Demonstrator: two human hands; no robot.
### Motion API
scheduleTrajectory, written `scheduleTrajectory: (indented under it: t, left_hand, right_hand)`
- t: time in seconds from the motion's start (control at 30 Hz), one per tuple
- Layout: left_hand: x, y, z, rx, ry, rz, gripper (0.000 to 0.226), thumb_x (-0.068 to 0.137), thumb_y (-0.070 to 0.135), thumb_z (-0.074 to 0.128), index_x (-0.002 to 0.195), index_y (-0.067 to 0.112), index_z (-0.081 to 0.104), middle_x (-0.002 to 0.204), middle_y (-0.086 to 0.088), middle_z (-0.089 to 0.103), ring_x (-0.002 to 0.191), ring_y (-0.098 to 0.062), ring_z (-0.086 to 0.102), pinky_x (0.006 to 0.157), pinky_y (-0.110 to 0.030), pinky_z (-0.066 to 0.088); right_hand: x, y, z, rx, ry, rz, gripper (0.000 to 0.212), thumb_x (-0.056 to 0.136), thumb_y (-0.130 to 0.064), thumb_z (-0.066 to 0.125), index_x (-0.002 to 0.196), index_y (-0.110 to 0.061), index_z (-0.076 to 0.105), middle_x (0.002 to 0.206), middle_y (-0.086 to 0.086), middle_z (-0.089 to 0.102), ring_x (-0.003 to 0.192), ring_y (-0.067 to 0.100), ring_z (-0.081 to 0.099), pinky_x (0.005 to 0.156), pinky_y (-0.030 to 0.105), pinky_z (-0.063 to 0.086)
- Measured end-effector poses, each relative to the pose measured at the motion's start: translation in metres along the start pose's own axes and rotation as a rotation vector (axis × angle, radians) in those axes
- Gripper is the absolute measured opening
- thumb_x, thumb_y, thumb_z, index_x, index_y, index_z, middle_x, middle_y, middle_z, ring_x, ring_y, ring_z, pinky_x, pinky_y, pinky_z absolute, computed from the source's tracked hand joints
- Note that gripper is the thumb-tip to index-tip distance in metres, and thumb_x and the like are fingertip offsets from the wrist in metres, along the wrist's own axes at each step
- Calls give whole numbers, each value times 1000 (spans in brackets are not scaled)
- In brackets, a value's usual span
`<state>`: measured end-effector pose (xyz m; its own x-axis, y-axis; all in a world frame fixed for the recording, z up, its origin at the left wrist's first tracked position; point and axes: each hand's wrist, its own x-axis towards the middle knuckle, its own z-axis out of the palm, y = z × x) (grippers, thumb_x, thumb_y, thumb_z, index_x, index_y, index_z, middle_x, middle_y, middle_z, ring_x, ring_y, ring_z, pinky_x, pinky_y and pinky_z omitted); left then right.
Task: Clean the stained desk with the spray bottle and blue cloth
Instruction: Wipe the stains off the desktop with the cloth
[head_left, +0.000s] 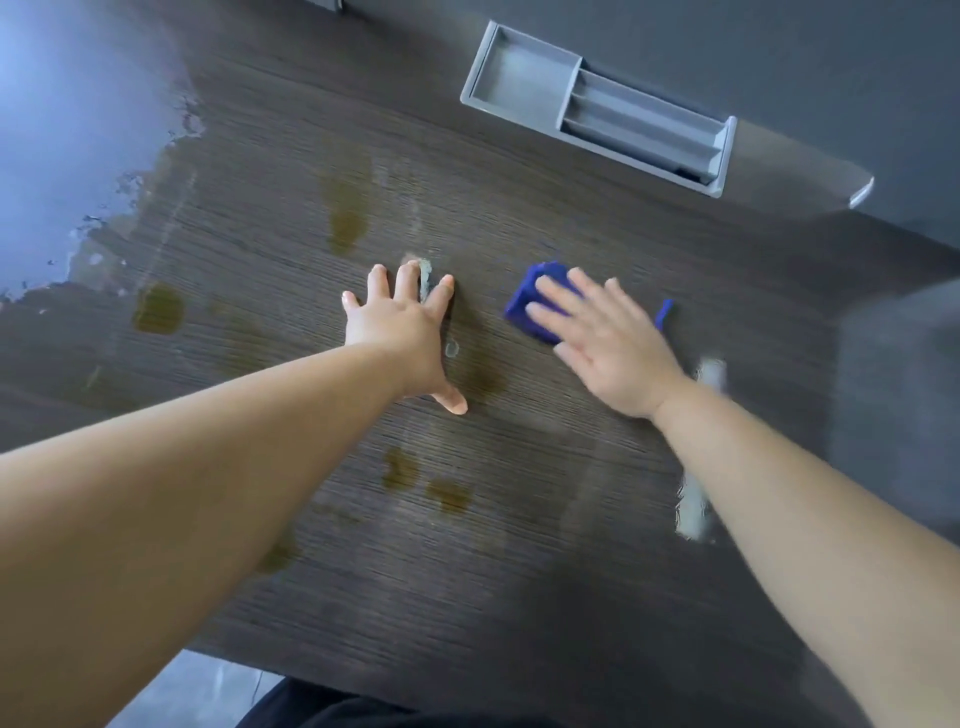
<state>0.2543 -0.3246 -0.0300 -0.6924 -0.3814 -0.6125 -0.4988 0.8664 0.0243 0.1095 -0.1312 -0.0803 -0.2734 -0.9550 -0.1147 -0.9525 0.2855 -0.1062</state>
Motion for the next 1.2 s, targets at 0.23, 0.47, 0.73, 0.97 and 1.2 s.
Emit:
scheduleTrajectory:
  t: [0.23, 0.47, 0.73, 0.97, 1.2]
  left_hand:
    - [-1, 1, 0, -6, 3, -6, 136, 47, 69, 78, 150, 30, -4, 156, -6, -3, 142, -35, -2, 113, -57, 17]
    - [-1, 2, 0, -5, 2, -7, 137, 48, 69, 78, 150, 29, -5, 157, -7, -3, 143, -36, -3, 113, -58, 17]
    - [1, 1, 1, -8, -6, -9, 137, 47, 68, 78, 149, 29, -5, 156, -7, -4, 143, -36, -5, 113, -58, 15]
    - [2, 1, 0, -15, -14, -7, 137, 48, 68, 79, 149, 29, -5, 157, -7, -5, 143, -37, -6, 113, -58, 15]
    - [2, 1, 0, -23, 1, -13, 137, 47, 67, 79, 149, 29, -3, 156, -6, -2, 143, -37, -4, 113, -59, 17]
  right_hand:
    - [63, -7, -11, 159, 120, 1003, 52, 101, -34, 26, 151, -27, 13, 160, -3, 3, 146, 29, 1, 117, 50, 4]
    - [36, -14, -6, 11, -13, 43, 51, 96, -38, 29, 144, -24, 37, 154, 1, 30, 140, 32, 27, 110, 55, 22]
    - [114, -15, -19, 203, 78, 970, 53, 101, -38, 21, 151, -28, 8, 160, -4, -2, 146, 28, -4, 116, 51, 1]
    - [76, -3, -11, 19, 18, 262, 50, 99, -34, 30, 148, -27, 26, 158, -2, 18, 144, 29, 15, 113, 54, 17]
    - [76, -21, -9, 111, 89, 816, 52, 100, -37, 25, 150, -27, 15, 160, -2, 6, 145, 30, 4, 115, 51, 8]
